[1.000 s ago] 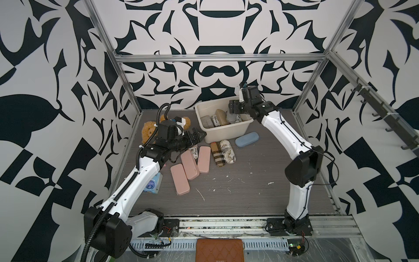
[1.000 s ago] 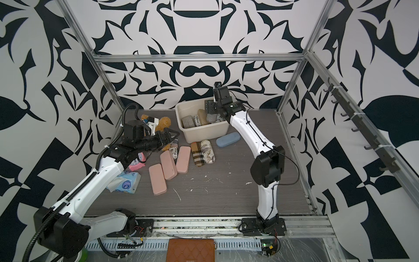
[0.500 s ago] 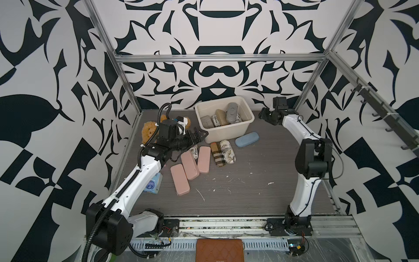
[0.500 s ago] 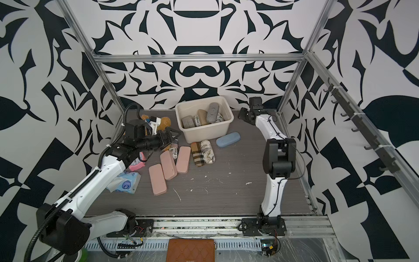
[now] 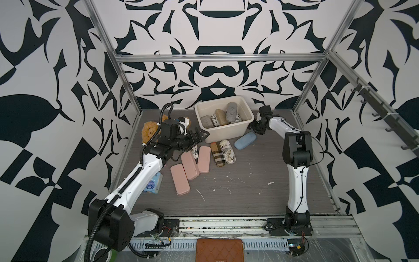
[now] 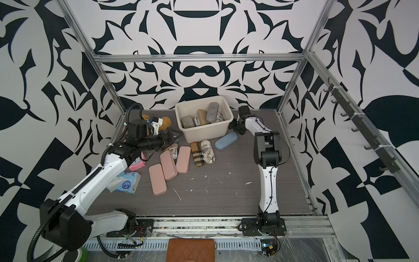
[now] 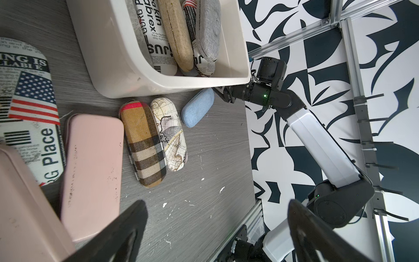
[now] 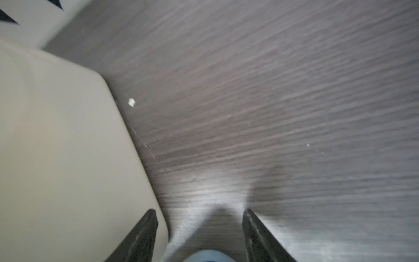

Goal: Put the glasses cases into the storage boxes
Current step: Move the glasses case to the center of the board, then pick up the glasses case at the center of the board.

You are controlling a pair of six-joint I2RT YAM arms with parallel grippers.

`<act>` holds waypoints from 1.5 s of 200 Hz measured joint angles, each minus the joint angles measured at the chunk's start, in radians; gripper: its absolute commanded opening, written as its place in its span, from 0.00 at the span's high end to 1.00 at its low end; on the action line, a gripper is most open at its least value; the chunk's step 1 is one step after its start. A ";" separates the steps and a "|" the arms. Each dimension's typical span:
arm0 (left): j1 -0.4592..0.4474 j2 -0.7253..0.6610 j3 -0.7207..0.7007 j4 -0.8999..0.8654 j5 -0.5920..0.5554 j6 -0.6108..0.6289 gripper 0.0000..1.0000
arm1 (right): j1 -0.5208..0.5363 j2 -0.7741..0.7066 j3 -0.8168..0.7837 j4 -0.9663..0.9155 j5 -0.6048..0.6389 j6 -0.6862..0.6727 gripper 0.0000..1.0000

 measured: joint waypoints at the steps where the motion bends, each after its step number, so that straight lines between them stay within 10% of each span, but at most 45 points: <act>1: 0.000 0.000 0.000 0.000 0.000 0.000 0.01 | 0.001 -0.001 -0.003 0.000 0.001 -0.001 0.37; 162: -0.001 -0.002 0.000 0.007 0.009 -0.013 0.01 | 0.260 -0.697 -0.879 -0.080 0.139 -0.099 0.38; 201: -0.001 -0.002 0.000 0.007 0.016 -0.015 0.01 | 0.277 -0.807 -0.880 -0.144 0.106 -0.137 0.17; 300: -0.001 -0.003 0.000 0.007 0.019 -0.015 0.01 | 0.496 -0.573 -0.696 -0.164 0.272 -0.022 0.11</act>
